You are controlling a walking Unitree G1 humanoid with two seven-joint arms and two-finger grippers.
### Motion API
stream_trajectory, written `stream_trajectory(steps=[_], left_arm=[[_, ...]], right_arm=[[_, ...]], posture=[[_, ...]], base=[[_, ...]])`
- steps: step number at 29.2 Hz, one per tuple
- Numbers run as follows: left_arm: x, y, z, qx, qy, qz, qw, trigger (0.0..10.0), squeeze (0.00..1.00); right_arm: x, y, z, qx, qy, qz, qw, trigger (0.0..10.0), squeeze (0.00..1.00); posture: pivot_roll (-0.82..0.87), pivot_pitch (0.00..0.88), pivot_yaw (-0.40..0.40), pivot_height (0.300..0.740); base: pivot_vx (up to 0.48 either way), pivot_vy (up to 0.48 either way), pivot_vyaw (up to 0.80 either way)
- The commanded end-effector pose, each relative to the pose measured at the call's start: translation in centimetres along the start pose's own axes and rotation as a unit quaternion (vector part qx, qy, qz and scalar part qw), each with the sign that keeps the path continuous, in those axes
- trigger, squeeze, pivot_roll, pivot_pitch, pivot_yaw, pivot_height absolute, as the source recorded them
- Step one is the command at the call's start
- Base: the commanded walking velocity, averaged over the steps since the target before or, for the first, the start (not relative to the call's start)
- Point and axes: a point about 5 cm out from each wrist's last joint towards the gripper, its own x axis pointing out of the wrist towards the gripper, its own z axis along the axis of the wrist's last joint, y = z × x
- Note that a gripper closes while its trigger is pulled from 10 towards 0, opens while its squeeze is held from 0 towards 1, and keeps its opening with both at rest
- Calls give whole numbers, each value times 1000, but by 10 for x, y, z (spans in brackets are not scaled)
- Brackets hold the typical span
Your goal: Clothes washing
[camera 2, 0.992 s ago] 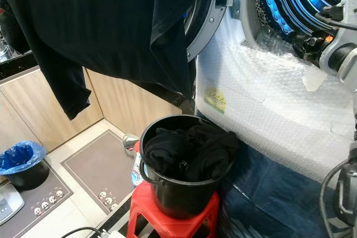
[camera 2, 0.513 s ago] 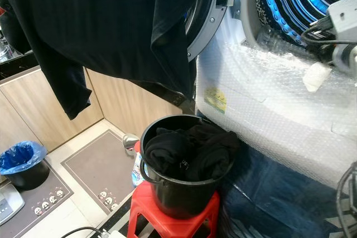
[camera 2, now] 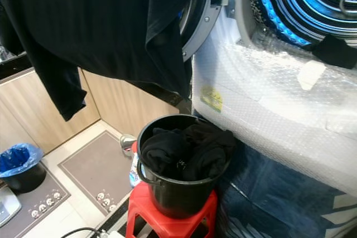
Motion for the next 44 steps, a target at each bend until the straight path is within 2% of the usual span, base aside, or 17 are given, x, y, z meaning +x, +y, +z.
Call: stream_trajectory(steps=[1,2,6,11,12,13,15,18,22,24,26,27,30,35,38,40,44], left_arm=[[-3,-7,-17,-5,34,-14,999,10000,0],[-3,-7,-17,-5,34,-14,999,10000,0],[-2,-7,-16,-6,34,-14,999,10000,0],[-2,-7,-16,-5,33,-14,999,10000,0],[-2,-7,-16,-5,33,-14,999,10000,0],[-2,-7,-15,-3,33,-14,999,10000,0],[-2,-7,-15,-3,33,-14,999,10000,0],[-2,-6,-15,-4,33,-13,999,10000,0],[-2,-6,-15,-2,33,-12,999,10000,0],[-2,-6,-15,-2,33,-12,999,10000,0],[-2,-6,-15,-2,33,-12,999,10000,0],[-2,-5,-15,-1,33,-12,999,10000,0],[-2,-5,-15,0,33,-12,999,10000,0],[-2,-5,-15,0,33,-12,999,10000,0],[-2,-5,-15,1,33,-12,999,10000,0],[-2,-5,-15,1,33,-12,999,10000,0],[-2,-5,-14,3,33,-13,999,10000,0]], right_arm=[[-1,7,12,50,-25,47,997,10000,0],[-1,11,12,62,-25,65,996,10000,0],[-5,36,12,135,-23,181,974,10000,0],[-10,52,10,162,-20,245,956,10000,0],[-11,57,6,166,-6,258,952,10000,0],[-15,67,-1,140,0,288,947,10000,0],[-16,70,-4,129,2,299,945,10000,0],[-22,79,-23,96,52,334,936,10000,0],[-20,75,-37,77,97,310,942,10000,0],[-20,74,-39,72,100,305,944,10000,0],[-18,68,-45,59,117,273,953,10000,0],[-16,61,-48,66,133,245,958,10000,0],[-13,52,-50,81,139,218,963,10000,0],[-12,44,-49,102,135,201,965,10000,0],[-9,31,-54,100,151,134,974,10000,0],[-8,28,-55,102,154,121,975,10000,0],[-6,7,-49,59,132,25,989,10000,0]], posture=[[-106,54,36,740],[-106,54,36,740],[-108,54,37,740],[-109,55,39,740],[-110,55,40,740],[-108,57,39,740],[-109,57,40,740],[-108,58,41,740],[-108,57,43,740],[-108,57,43,740],[-110,56,44,740],[-110,55,44,740],[-109,54,44,740],[-110,52,45,740],[-111,52,46,740],[-111,52,46,740],[-113,47,47,740]], base=[[0,0,0],[0,0,0],[0,0,0],[0,0,0],[0,0,0],[0,0,0],[0,0,0],[0,0,0],[0,0,0],[0,0,0],[0,0,0],[0,0,0],[0,0,0],[0,0,0],[0,0,0],[0,0,0],[0,0,0]])
